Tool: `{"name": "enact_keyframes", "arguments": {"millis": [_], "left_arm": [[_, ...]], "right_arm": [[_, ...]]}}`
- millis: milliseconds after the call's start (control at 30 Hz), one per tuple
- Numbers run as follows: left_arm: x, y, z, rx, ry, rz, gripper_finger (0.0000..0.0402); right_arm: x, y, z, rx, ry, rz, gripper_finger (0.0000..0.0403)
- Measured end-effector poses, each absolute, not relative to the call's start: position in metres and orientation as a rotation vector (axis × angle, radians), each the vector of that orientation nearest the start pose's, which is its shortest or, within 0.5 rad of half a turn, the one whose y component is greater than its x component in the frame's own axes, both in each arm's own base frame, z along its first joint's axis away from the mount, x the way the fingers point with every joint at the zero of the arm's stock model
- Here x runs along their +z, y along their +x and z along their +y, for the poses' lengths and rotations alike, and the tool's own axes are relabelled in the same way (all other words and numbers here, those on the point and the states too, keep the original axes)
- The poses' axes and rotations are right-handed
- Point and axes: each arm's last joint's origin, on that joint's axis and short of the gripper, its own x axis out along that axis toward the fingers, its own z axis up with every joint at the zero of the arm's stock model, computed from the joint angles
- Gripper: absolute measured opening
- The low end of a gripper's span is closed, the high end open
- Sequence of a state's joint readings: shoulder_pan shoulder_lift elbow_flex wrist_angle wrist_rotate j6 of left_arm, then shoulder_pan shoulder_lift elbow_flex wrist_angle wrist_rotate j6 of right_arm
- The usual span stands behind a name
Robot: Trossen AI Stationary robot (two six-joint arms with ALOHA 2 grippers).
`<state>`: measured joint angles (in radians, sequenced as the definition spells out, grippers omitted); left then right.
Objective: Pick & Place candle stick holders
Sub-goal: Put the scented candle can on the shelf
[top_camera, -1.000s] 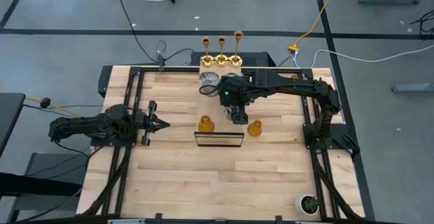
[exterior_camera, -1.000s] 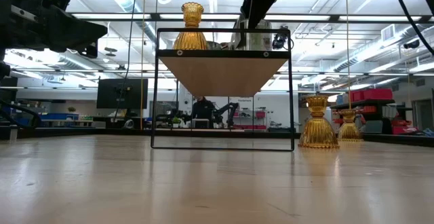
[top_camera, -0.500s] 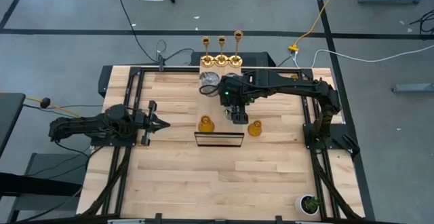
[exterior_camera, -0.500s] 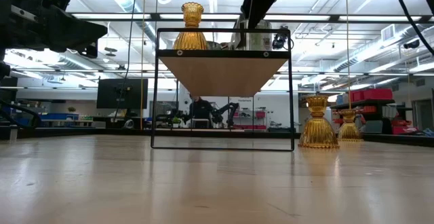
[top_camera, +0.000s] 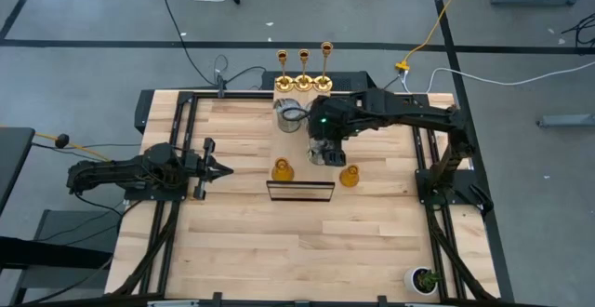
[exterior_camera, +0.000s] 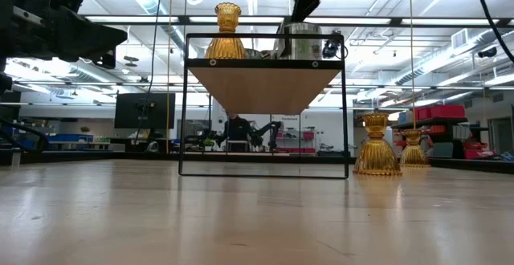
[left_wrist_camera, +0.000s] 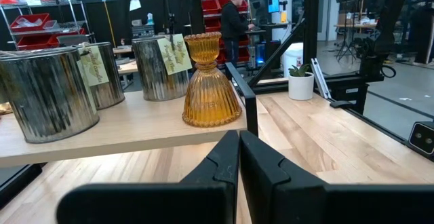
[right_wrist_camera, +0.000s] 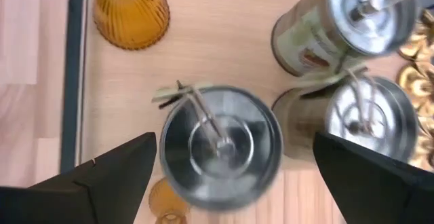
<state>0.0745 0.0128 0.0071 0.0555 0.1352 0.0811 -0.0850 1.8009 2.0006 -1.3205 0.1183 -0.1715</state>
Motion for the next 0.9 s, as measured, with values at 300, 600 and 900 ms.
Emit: {"name": "enact_keyframes", "arguments": {"millis": [300,600,900], "left_arm": [[0.17,0.098,0.003,-0.059,0.086,-0.052,0.0018],[0.17,0.098,0.003,-0.059,0.086,-0.052,0.0018],[0.17,0.098,0.003,-0.059,0.086,-0.052,0.0018]], "right_arm": [[0.403,0.32,-0.018,-0.088,-0.123,1.127,0.0385],[0.382,0.312,-0.016,-0.115,-0.072,1.303,0.0312],[0.351,0.315,-0.016,-0.126,-0.057,1.374,0.0226]]}}
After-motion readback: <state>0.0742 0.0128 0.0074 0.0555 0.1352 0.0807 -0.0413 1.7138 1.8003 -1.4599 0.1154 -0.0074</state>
